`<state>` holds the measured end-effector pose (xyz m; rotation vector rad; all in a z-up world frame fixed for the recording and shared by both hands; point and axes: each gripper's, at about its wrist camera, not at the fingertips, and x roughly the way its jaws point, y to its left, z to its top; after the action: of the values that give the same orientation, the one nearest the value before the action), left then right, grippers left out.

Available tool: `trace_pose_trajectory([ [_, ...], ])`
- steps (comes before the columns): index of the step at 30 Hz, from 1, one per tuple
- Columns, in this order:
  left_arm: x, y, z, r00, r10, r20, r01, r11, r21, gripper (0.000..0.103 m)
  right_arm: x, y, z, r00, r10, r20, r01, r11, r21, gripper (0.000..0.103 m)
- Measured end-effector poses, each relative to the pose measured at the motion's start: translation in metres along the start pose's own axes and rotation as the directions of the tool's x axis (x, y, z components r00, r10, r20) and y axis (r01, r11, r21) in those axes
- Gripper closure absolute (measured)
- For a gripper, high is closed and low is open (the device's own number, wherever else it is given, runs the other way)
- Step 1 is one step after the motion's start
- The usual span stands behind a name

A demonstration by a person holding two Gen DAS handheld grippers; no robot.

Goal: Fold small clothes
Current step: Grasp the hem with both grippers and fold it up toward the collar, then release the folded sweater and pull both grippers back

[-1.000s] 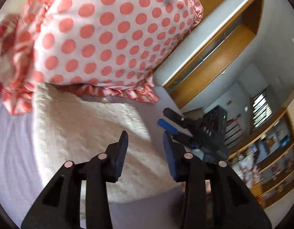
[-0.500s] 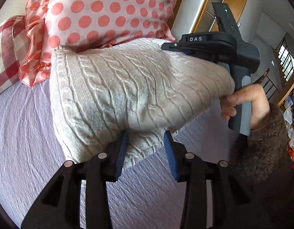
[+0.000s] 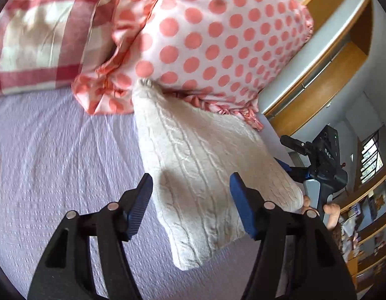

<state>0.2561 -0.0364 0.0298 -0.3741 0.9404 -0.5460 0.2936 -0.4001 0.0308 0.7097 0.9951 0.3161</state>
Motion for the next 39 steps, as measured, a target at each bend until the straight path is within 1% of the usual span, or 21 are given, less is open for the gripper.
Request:
trace_pose_trajectory([
  [3,0.021,0.008,0.005,0.998,-0.028,-0.05,0.025,0.998,-0.051,0.031,0.019,-0.003,-0.006,0.995,0.029,-0.095,-0.028,0.999,0.015,0.017],
  [5,0.032,0.012,0.01,0.996,-0.052,-0.074,0.045,0.995,-0.092,0.024,0.028,-0.007,-0.01,0.99,0.027,-0.139,-0.025,0.999,0.02,0.018],
  [8,0.051,0.016,0.011,0.989,-0.083,-0.124,0.066,0.988,-0.139,0.014,0.029,-0.014,-0.011,0.984,0.101,-0.145,-0.096,0.995,0.041,0.02],
  [9,0.051,0.016,0.012,0.99,-0.095,-0.102,0.081,0.987,-0.136,0.013,0.032,-0.016,-0.013,0.98,0.126,-0.153,-0.12,0.992,0.049,0.033],
  [10,0.053,0.014,0.013,0.991,-0.094,-0.099,0.082,0.989,-0.123,0.014,0.035,-0.016,-0.014,0.979,0.137,-0.151,-0.132,0.99,0.044,0.039],
  [12,0.057,0.011,0.014,0.991,-0.086,-0.098,0.075,0.991,-0.114,0.027,0.036,-0.014,-0.016,0.977,0.16,-0.141,-0.156,0.987,0.042,0.05],
  [14,0.05,0.015,0.016,0.99,-0.098,-0.099,0.085,0.988,-0.127,0.054,0.036,-0.006,-0.018,0.974,0.196,-0.118,-0.193,0.981,0.035,0.057],
  [17,0.023,0.03,0.022,0.988,-0.123,-0.098,0.111,0.987,-0.118,0.061,0.035,0.017,-0.022,0.938,0.33,-0.108,-0.33,0.944,0.013,0.064],
  [19,-0.012,0.042,0.019,0.994,-0.089,-0.06,0.084,0.993,-0.079,0.061,0.051,0.046,-0.03,0.93,0.333,-0.155,-0.344,0.938,-0.049,0.065],
  [21,-0.043,0.059,0.016,0.999,-0.025,-0.03,0.023,0.998,-0.061,0.06,0.078,0.074,-0.043,0.938,0.27,-0.219,-0.301,0.946,-0.124,0.065],
  [23,-0.055,0.079,0.012,0.998,0.065,-0.021,-0.066,0.997,-0.05,0.054,0.104,0.096,-0.056,0.953,0.164,-0.256,-0.221,0.951,-0.216,0.062],
  [24,-0.055,0.087,0.009,0.995,0.095,-0.024,-0.096,0.994,-0.052,0.052,0.107,0.104,-0.059,0.965,0.12,-0.233,-0.181,0.947,-0.264,0.051],
  [26,-0.061,0.094,0.0,0.996,0.086,0.005,-0.086,0.993,-0.077,0.05,0.096,0.117,-0.061,0.986,0.022,-0.164,-0.079,0.934,-0.349,0.036],
  [27,-0.071,0.092,-0.005,0.995,0.098,0.028,-0.096,0.993,-0.067,0.049,0.082,0.121,-0.062,0.995,-0.047,-0.092,0.008,0.923,-0.385,0.029],
  [28,-0.081,0.084,-0.01,0.99,0.129,0.059,-0.127,0.991,-0.037,0.049,0.065,0.124,-0.064,0.995,-0.098,-0.017,0.083,0.908,-0.411,0.028],
  [29,-0.095,0.074,-0.018,0.98,0.172,0.103,-0.173,0.985,0.002,0.048,0.047,0.127,-0.07,0.992,-0.123,0.038,0.128,0.895,-0.426,0.019],
  [30,-0.108,0.065,-0.029,0.967,0.212,0.142,-0.22,0.975,0.042,0.045,0.029,0.131,-0.078,0.986,-0.144,0.086,0.167,0.886,-0.433,0.001],
  [32,-0.13,0.046,-0.057,0.942,0.279,0.184,-0.3,0.949,0.099,0.02,0.002,0.135,-0.102,0.971,-0.196,0.139,0.238,0.863,-0.446,0.001],
  [34,-0.138,0.03,-0.084,0.917,0.344,0.202,-0.372,0.92,0.121,0.007,-0.008,0.137,-0.13,0.953,-0.275,0.132,0.304,0.828,-0.472,0.001],
  [37,-0.134,0.017,-0.116,0.908,0.381,0.173,-0.408,0.899,0.161,0.004,-0.001,0.141,-0.173,0.92,-0.372,0.123,0.379,0.766,-0.519,0.001],
  [39,-0.121,0.01,-0.123,0.899,0.408,0.156,-0.434,0.878,0.203,0.003,0.01,0.145,-0.195,0.898,-0.422,0.123,0.416,0.726,-0.548,0.001],
])
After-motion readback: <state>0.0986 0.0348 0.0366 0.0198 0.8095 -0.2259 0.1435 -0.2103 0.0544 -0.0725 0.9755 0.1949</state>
